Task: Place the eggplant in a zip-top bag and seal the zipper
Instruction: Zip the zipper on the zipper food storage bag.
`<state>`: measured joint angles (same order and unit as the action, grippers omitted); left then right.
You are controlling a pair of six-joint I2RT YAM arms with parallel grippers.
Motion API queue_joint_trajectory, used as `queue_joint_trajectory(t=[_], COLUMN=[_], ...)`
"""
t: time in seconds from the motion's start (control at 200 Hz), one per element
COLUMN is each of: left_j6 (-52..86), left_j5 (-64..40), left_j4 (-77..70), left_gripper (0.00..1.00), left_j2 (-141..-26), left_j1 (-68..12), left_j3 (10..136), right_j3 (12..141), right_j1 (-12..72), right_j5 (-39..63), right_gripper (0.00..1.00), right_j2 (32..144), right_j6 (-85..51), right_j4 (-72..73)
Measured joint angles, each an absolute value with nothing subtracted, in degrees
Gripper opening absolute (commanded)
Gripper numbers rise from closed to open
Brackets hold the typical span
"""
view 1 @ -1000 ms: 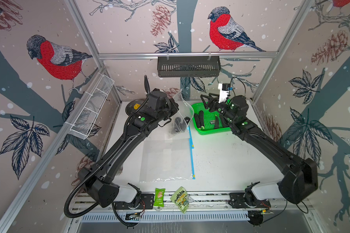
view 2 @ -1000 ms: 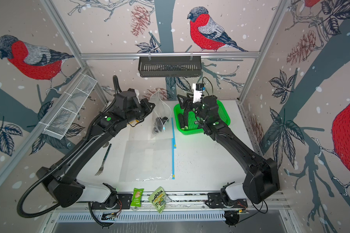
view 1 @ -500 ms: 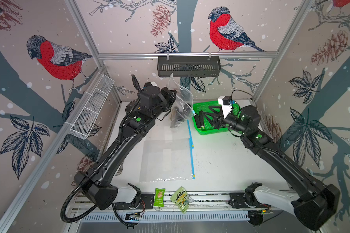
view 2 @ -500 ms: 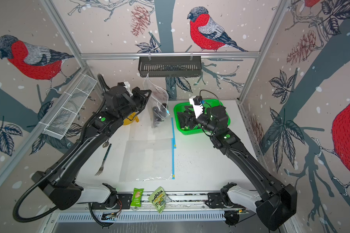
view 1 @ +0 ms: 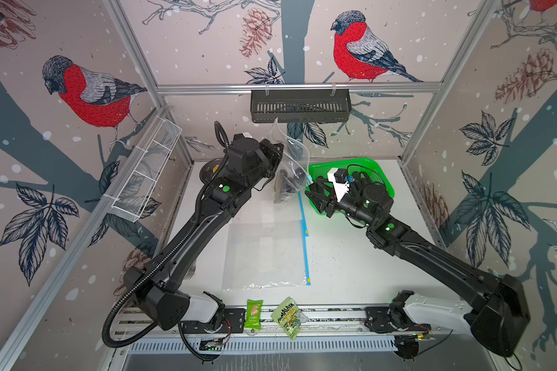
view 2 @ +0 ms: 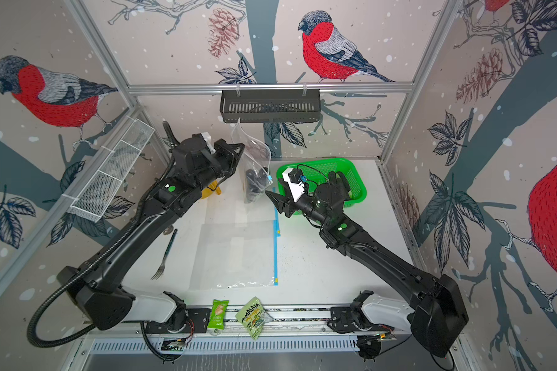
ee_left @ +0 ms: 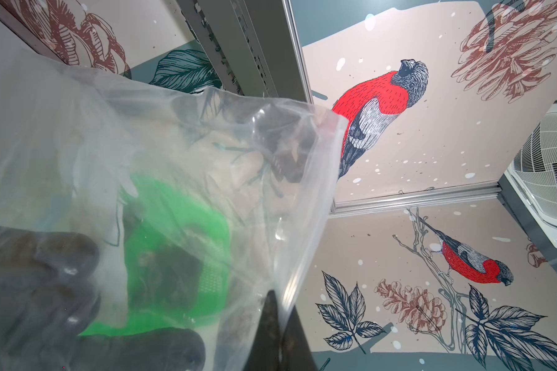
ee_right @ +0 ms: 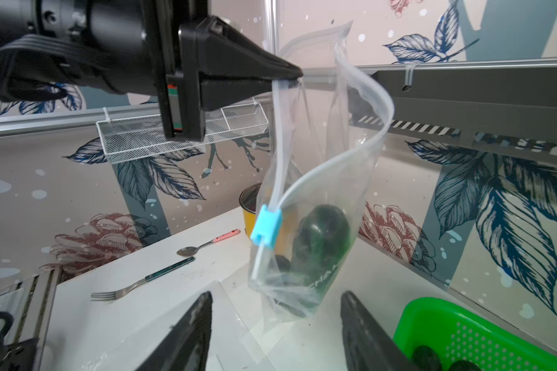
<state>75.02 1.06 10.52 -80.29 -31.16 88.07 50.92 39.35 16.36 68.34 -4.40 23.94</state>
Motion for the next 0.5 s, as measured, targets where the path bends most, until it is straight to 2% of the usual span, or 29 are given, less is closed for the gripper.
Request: queue_joint_trajectory(t=[0.315, 0.5], left_j6=[75.5, 75.6], left_j5=[1.0, 1.0], left_j4=[9.3, 9.3], left_gripper=[0.0, 0.0], left_j2=[-80.5, -80.5], left_j1=[-31.2, -31.2], left_j3=[87.4, 87.1], right_j3=[52.6, 52.5], right_j1=[39.8, 39.8], right_j5=[13.3, 12.4], right_gripper=[0.52, 0.51], right_j2=[73.1, 73.8], right_j6=[-5.9, -6.0], right_j4=[28.3, 29.2])
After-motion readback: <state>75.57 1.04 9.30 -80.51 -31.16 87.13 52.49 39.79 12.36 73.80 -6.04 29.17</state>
